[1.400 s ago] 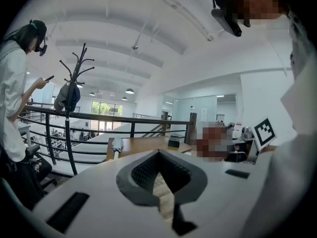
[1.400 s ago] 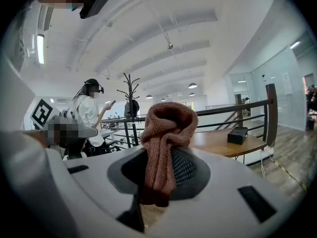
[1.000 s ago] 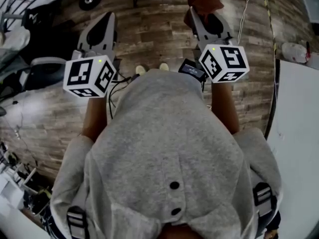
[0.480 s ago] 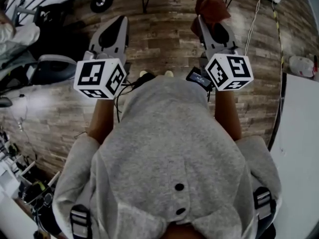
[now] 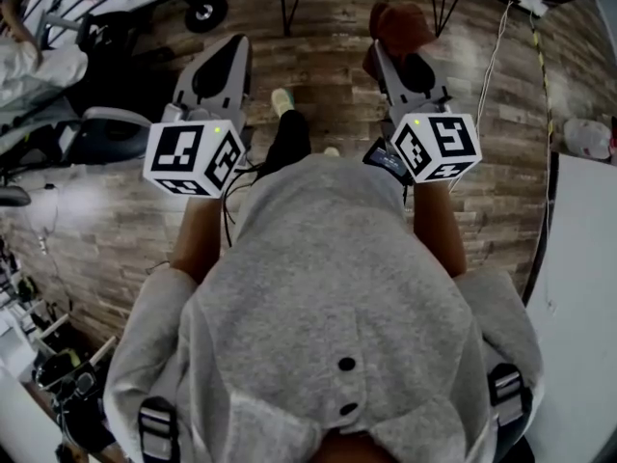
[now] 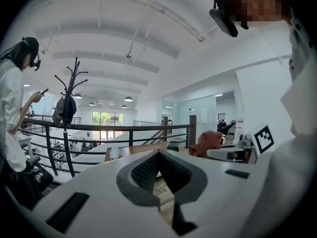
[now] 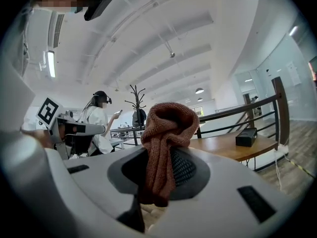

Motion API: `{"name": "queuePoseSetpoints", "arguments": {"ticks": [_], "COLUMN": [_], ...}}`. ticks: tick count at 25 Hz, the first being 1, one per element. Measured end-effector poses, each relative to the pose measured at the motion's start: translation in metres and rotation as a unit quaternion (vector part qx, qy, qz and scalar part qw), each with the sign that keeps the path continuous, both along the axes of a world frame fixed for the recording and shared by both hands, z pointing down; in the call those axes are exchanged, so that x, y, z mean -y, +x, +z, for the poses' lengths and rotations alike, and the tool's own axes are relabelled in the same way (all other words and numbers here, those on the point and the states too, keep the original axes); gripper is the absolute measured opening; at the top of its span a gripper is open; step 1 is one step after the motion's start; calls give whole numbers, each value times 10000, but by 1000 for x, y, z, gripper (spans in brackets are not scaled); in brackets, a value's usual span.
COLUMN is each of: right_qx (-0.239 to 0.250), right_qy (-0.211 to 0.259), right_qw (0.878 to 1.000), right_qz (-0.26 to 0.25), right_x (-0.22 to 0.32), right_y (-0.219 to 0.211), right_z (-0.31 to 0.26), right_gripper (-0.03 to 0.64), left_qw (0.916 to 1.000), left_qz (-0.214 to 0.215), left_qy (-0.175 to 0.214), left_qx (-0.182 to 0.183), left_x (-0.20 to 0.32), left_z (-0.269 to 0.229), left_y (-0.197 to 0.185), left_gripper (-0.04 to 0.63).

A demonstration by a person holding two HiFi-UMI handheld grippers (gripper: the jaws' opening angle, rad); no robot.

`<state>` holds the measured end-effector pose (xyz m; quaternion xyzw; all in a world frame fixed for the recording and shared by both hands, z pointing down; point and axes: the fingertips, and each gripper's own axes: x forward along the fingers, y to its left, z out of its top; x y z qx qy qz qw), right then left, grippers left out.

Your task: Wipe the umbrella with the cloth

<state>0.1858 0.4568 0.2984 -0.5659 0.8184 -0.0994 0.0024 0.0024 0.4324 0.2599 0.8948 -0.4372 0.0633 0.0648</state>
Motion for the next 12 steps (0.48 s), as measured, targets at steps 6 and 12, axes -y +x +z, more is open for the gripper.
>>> {"name": "queuePoseSetpoints", "arguments": {"ticks": [6, 12], "right_qx": [-62, -135], "right_qy": [-8, 47], "right_qw": [10000, 9996], "right_qz": [-72, -233], "right_x": [10, 41], "right_y": [-11, -25], "right_z": [1, -1], "right_gripper": [95, 95], "left_qw": [9999, 9999], "left_qz": [132, 28], "left_qy": [-1, 75], "left_qx": [3, 150], "left_x": [7, 36], "left_z": [6, 17], "left_y": [-1, -9], "left_gripper": [12, 14]}}
